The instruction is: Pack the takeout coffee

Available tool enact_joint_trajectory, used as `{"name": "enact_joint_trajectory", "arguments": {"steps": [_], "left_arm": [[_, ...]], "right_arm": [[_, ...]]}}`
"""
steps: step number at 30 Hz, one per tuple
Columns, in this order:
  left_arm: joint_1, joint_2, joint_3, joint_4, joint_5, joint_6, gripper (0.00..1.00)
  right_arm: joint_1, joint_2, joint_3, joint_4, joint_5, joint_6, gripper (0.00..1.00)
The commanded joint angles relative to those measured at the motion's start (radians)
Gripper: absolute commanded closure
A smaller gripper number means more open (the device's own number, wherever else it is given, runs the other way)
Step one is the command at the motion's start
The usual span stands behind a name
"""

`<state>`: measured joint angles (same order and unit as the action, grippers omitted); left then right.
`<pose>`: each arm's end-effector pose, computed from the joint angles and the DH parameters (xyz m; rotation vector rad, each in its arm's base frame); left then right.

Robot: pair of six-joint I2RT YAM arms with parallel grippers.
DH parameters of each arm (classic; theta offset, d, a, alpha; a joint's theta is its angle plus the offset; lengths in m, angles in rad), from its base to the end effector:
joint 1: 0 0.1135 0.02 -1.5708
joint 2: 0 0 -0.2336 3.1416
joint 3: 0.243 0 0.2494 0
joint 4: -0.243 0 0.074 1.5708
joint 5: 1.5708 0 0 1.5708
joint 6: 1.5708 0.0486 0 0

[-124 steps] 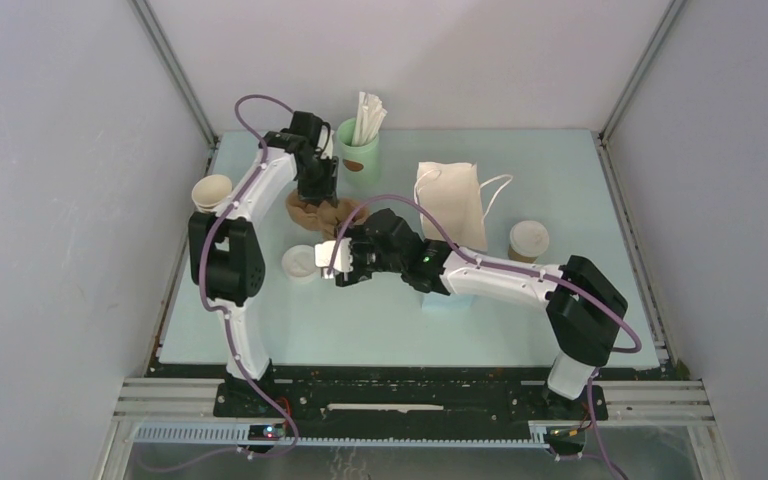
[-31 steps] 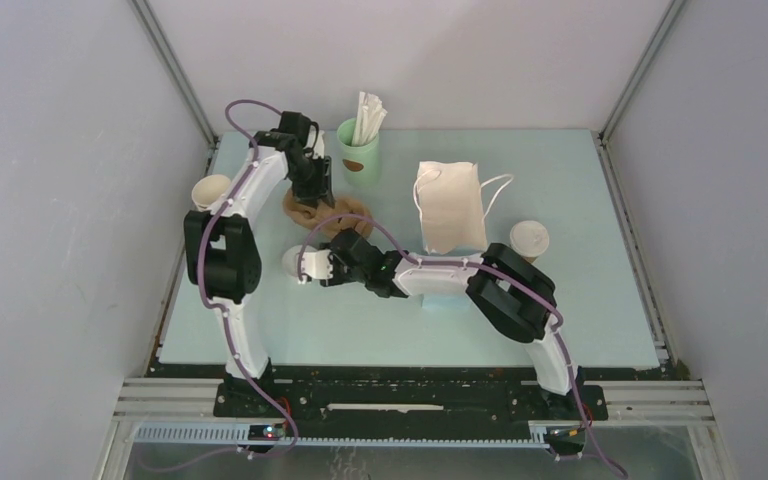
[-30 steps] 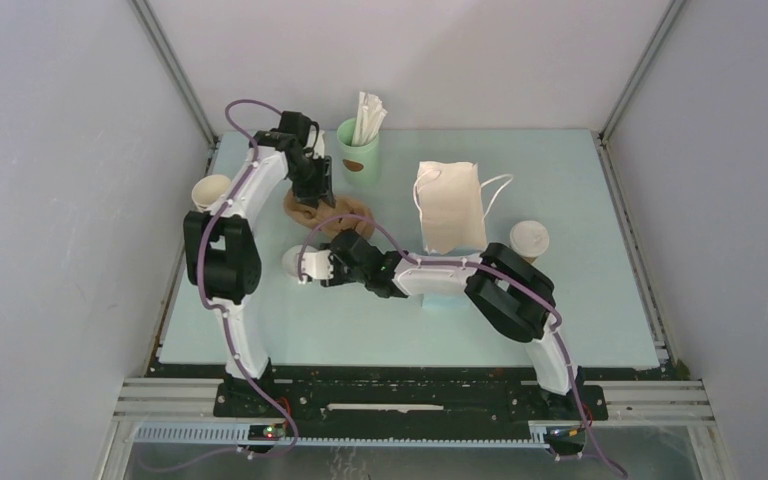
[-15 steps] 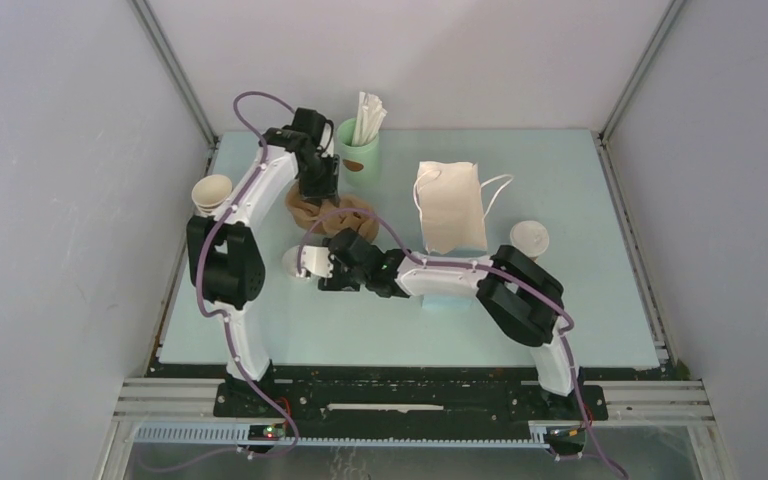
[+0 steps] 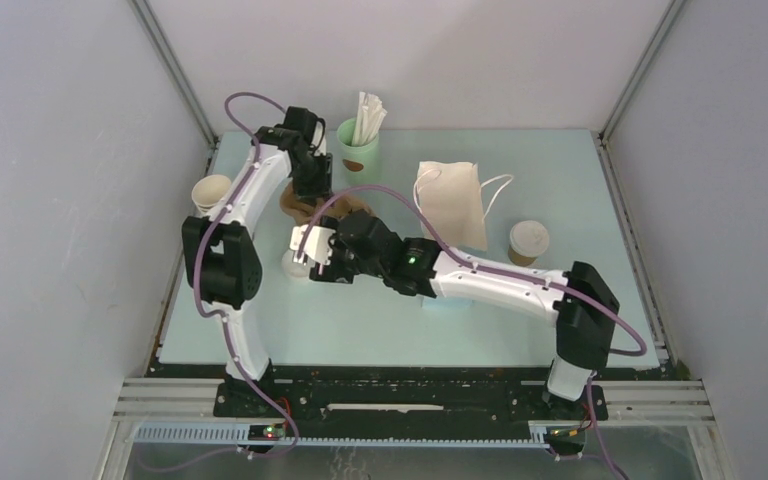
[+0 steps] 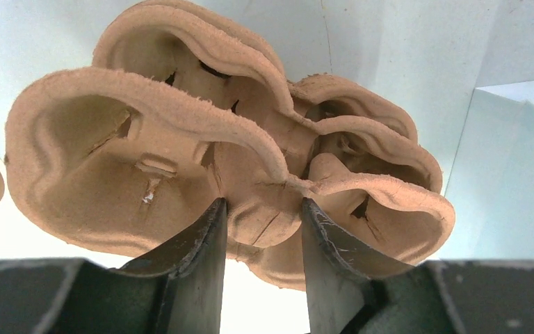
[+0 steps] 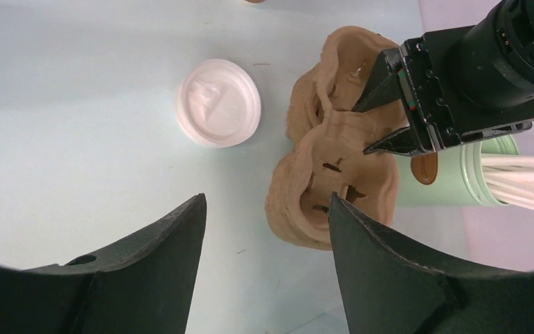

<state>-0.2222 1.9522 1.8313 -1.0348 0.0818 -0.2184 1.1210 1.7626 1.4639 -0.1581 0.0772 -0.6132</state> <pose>0.3931 -0.0929 0.2487 0.0289 2.7446 -0.2359 0.1875 0.3797 0.2749 -1.5192 1.3534 0.2421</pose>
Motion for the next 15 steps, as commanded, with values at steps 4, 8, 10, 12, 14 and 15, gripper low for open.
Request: {"name": "enact_joint_trajectory", "arguments": {"steps": [4, 8, 10, 12, 14, 15], "left_arm": [[0.005, -0.171, 0.057, -0.014, 0.053, -0.010, 1.00], [-0.007, -0.259, 0.052, 0.006, 0.059, -0.007, 1.00], [-0.016, -0.294, 0.046, 0.009, 0.061, 0.005, 1.00], [-0.032, -0.351, 0.012, 0.043, 0.055, 0.018, 1.00], [-0.056, -0.437, -0.045, 0.105, 0.076, 0.059, 1.00], [-0.071, -0.491, -0.086, 0.148, 0.083, 0.088, 1.00]], "right_arm": [[0.049, -0.169, 0.151, -0.172, 0.028, 0.117, 0.26], [0.060, -0.276, 0.198, -0.249, 0.147, 0.245, 0.22], [0.062, -0.336, 0.201, -0.275, 0.205, 0.305, 0.19], [0.058, -0.394, 0.221, -0.312, 0.289, 0.395, 0.15], [0.022, -0.443, 0.288, -0.432, 0.320, 0.491, 0.12], [-0.012, -0.463, 0.325, -0.509, 0.307, 0.537, 0.12]]}}
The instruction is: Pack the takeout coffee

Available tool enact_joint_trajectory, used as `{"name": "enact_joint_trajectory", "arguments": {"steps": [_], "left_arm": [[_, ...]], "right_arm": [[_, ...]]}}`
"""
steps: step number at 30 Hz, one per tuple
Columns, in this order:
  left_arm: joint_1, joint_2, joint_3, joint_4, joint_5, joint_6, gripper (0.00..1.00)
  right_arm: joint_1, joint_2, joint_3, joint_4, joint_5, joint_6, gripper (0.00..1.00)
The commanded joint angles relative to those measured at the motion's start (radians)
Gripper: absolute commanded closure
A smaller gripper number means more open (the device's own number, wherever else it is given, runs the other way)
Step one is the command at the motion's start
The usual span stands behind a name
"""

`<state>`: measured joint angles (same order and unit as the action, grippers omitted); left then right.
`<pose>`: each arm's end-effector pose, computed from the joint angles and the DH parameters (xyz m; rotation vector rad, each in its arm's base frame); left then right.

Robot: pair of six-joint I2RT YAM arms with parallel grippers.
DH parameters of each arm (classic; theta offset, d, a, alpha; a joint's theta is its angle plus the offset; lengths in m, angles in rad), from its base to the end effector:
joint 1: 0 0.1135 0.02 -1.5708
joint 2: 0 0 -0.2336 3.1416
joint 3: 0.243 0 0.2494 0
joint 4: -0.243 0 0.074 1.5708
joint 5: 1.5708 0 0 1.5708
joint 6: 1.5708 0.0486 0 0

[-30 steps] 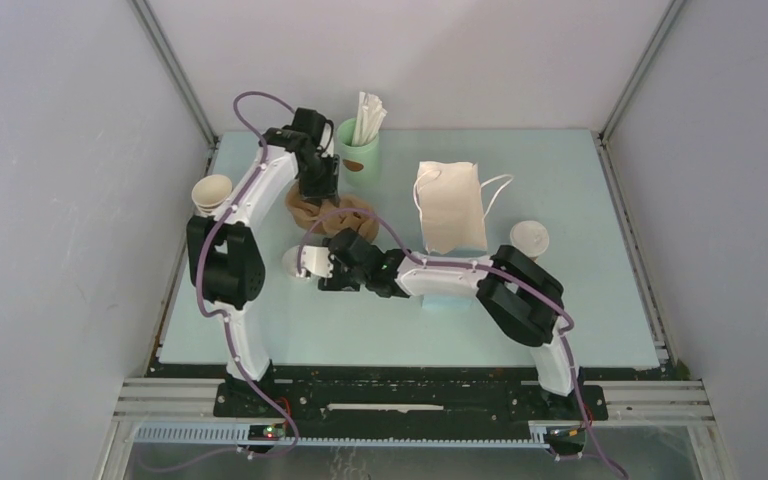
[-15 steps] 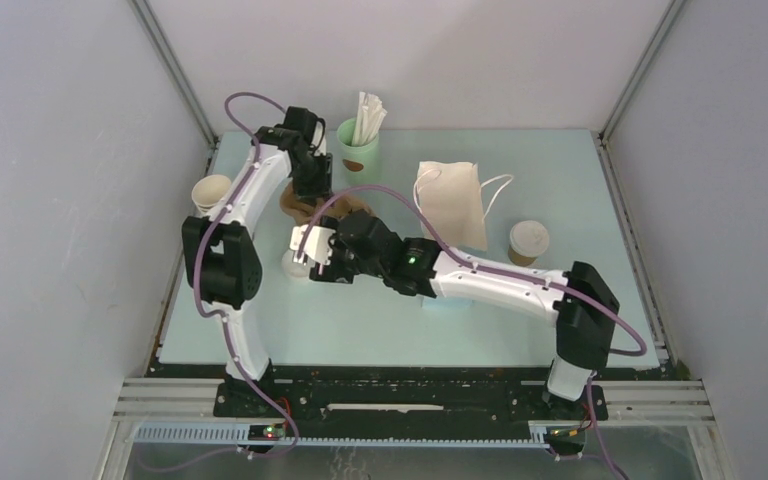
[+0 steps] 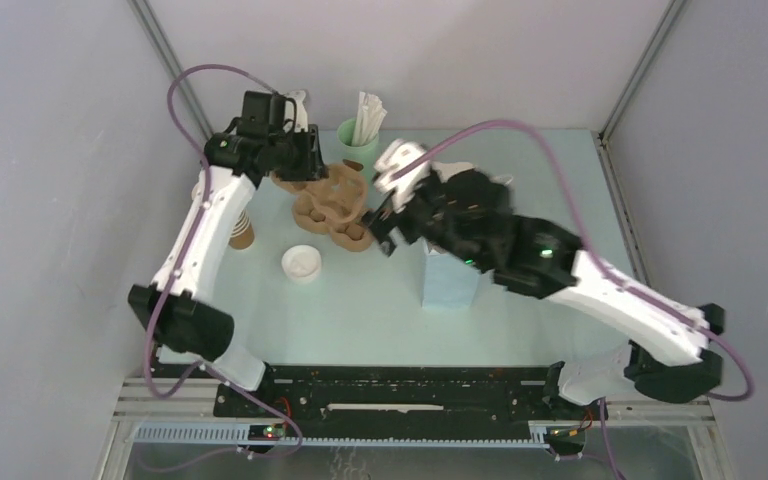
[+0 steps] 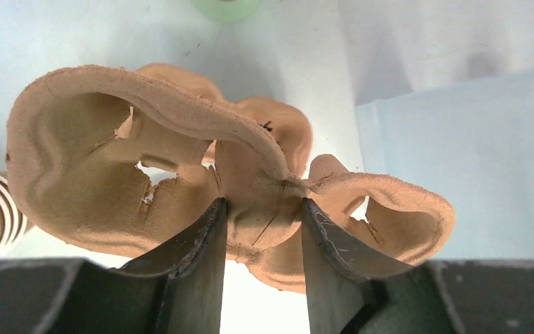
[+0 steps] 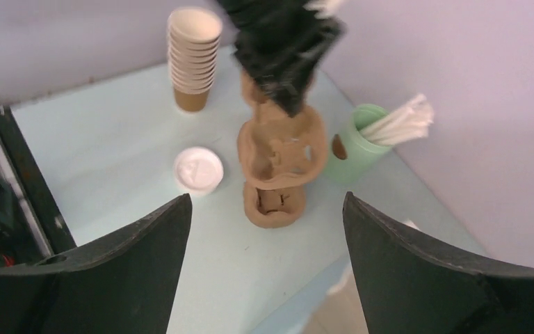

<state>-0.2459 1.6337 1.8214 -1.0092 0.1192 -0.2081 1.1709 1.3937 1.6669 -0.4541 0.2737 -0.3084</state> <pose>0.3328 -0.0895 0.3613 0.1023 2.4124 -0.3540 0.1346 0.2846 0.4448 -1.0309 1.4278 0.3908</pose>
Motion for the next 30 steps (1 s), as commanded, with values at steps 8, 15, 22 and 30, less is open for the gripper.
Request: {"name": "enact_joint_trajectory", "arguments": {"steps": [8, 15, 22, 30], "left_arm": [[-0.199, -0.573, -0.401, 0.423, -0.039, 0.201, 1.00], [-0.245, -0.751, -0.462, 0.506, 0.102, 0.082, 1.00], [-0.324, -0.810, -0.476, 0.472, 0.093, 0.018, 1.00], [-0.444, -0.778, -0.422, 0.466, 0.068, 0.035, 1.00]], "right_arm": [[-0.515, -0.218, 0.202, -0.598, -0.174, 0.524, 0.14], [-0.771, -0.250, 0.009, -0.543, -0.429, 0.714, 0.22], [-0.746, -0.152, -0.050, -0.491, -0.371, 0.718, 0.27], [-0.681, -0.089, -0.044, -0.506, -0.108, 0.649, 0.47]]}}
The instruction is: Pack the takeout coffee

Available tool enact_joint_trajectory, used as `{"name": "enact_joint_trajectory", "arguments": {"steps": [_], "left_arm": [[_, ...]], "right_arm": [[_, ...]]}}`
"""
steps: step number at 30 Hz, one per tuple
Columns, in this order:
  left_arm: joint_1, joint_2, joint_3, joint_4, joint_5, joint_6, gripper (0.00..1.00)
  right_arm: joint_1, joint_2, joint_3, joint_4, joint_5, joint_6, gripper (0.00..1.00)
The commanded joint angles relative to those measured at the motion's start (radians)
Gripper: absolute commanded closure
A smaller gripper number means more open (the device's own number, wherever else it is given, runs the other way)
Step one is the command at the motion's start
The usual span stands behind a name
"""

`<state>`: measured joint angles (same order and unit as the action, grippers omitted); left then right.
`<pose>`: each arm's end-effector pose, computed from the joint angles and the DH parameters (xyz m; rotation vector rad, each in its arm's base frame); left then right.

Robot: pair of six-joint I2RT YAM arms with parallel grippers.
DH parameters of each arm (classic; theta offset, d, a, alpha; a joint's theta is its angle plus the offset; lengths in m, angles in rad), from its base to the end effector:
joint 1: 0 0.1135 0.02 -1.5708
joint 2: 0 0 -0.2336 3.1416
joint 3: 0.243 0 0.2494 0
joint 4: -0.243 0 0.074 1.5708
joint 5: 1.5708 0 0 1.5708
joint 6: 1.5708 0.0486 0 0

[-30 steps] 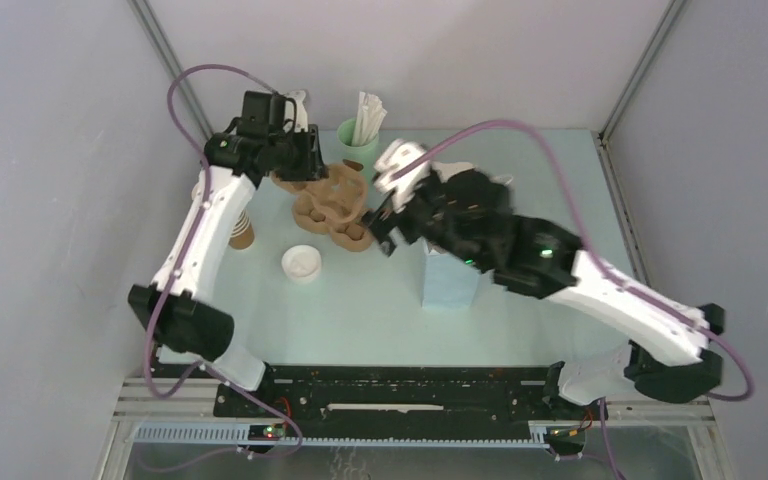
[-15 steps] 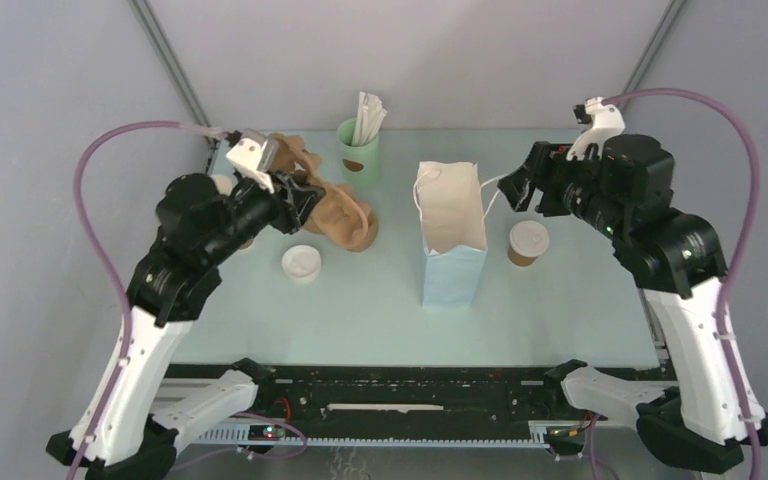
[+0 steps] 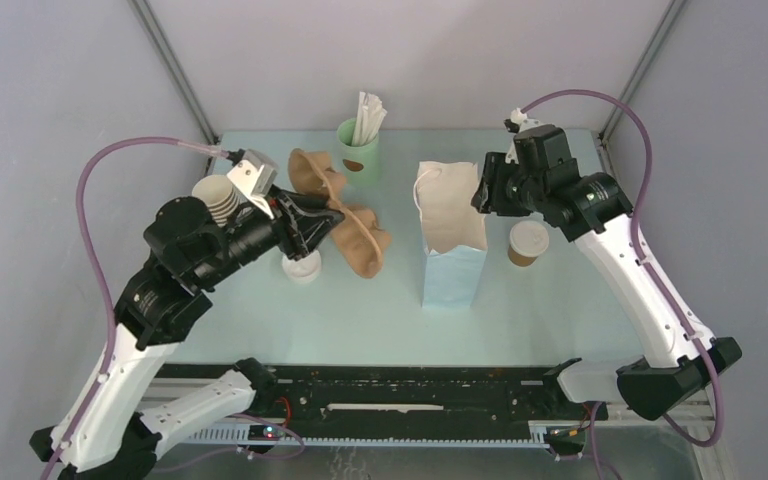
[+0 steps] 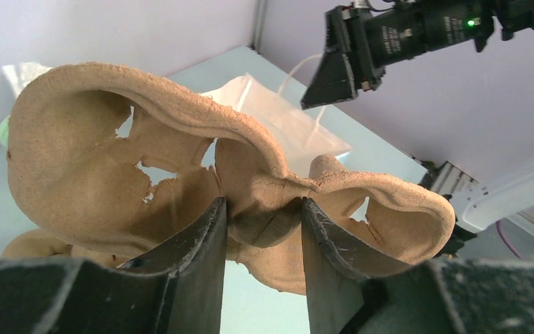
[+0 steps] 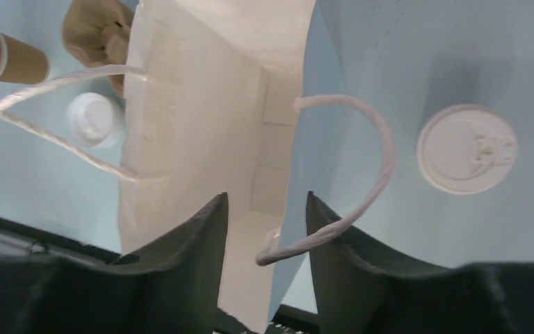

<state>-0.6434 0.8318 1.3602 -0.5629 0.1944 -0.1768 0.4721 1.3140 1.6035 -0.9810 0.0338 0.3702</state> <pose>0.1248 -0.1053 0.4558 0.5343 1.5742 -0.7855 0.2412 0.1213 0.3879 -0.0986 2.2925 0.4058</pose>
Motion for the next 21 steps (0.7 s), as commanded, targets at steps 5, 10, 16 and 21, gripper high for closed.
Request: {"name": "enact_joint_trajectory", "arguments": {"steps": [5, 10, 16, 21], "left_arm": [[-0.097, 0.106, 0.125, 0.035, 0.014, 0.066, 1.00], [-0.114, 0.148, 0.134, 0.198, 0.119, 0.098, 1.00], [-0.102, 0.169, 0.036, 0.513, 0.417, 0.067, 1.00], [0.070, 0.273, 0.016, 0.808, 0.838, -0.397, 1.00]], "right_arm": [[0.048, -0.037, -0.060, 0.225, 0.075, -0.192, 0.87], [0.142, -0.044, -0.057, 0.356, -0.005, -0.271, 1.00], [0.182, -0.046, -0.049, 0.435, -0.093, -0.293, 1.00], [0.154, -0.050, -0.059, 0.441, -0.168, -0.323, 1.00]]}}
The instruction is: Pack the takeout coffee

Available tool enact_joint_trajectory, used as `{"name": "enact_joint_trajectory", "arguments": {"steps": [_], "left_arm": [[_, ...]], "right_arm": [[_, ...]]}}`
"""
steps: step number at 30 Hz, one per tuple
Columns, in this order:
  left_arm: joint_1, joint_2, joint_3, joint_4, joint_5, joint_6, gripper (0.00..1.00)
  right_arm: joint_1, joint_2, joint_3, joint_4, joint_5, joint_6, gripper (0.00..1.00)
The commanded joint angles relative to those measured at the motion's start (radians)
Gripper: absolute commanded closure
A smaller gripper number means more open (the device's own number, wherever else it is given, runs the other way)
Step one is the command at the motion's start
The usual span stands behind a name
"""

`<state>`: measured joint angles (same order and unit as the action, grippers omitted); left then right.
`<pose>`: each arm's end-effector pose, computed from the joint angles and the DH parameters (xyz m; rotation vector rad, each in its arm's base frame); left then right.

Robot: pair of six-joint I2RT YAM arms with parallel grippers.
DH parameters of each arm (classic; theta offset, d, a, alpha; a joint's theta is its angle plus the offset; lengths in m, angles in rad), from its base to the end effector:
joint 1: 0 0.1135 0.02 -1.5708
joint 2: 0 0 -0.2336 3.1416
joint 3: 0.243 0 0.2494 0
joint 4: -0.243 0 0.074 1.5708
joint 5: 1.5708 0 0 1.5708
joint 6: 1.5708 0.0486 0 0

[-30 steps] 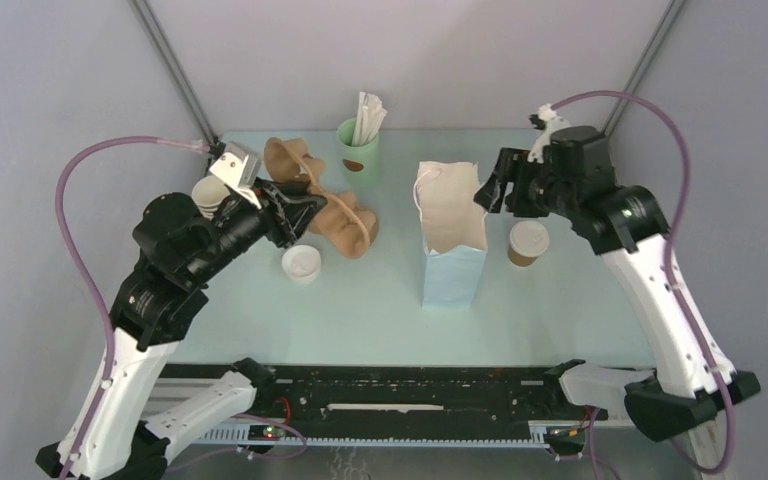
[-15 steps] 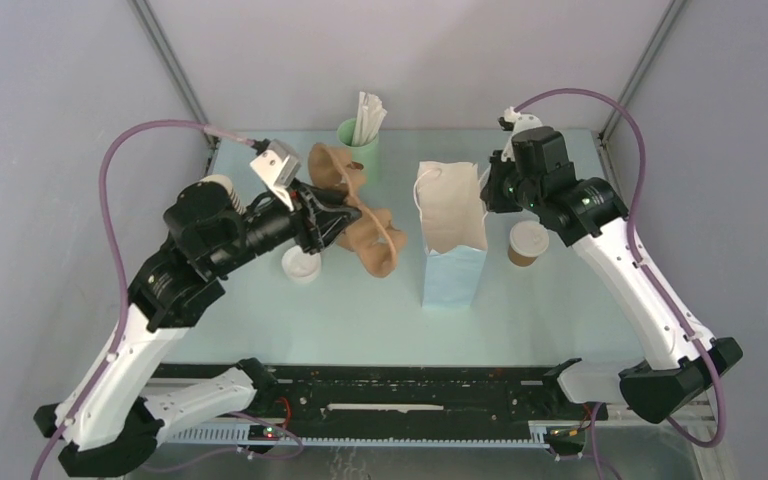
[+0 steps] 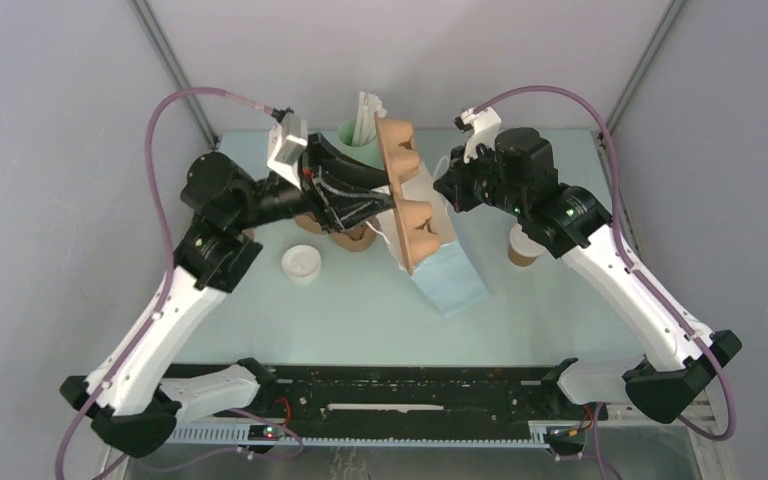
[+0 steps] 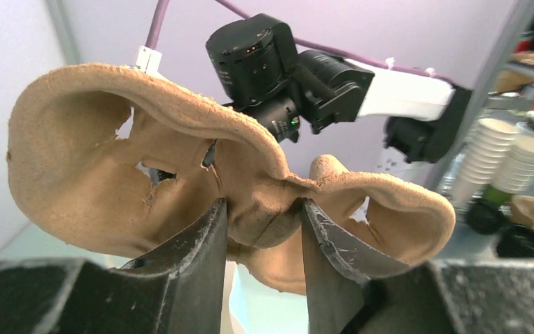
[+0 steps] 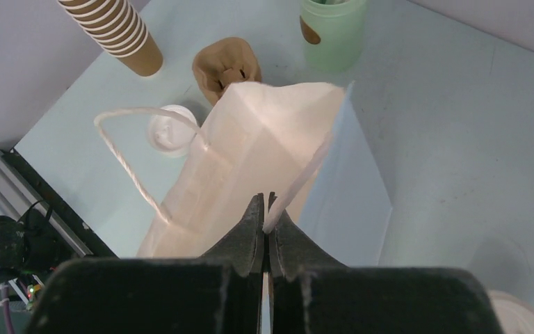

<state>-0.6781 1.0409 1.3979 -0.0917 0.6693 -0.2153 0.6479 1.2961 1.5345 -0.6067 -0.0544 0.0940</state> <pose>0.1493 -0.1590 0.4853 0.8972 1.1603 -1.1731 0.2312 0.1783 0.4097 -0.5761 1.8919 0.5418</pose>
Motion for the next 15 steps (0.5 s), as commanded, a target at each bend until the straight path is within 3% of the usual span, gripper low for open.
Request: {"name": "enact_joint_trajectory", "arguments": {"steps": [1, 8, 15], "left_arm": [[0.130, 0.063, -0.059, 0.398, 0.391, -0.427, 1.00], [0.167, 0.071, -0.183, 0.479, 0.447, -0.608, 1.00], [0.205, 0.056, -0.270, 0.319, 0.325, -0.707, 1.00]], "right_arm": [[-0.031, -0.031, 0.008, 0.064, -0.105, -0.050, 1.00], [-0.056, -0.057, -0.053, 0.112, -0.214, -0.071, 1.00], [-0.054, -0.069, -0.082, 0.132, -0.221, -0.087, 1.00]]}}
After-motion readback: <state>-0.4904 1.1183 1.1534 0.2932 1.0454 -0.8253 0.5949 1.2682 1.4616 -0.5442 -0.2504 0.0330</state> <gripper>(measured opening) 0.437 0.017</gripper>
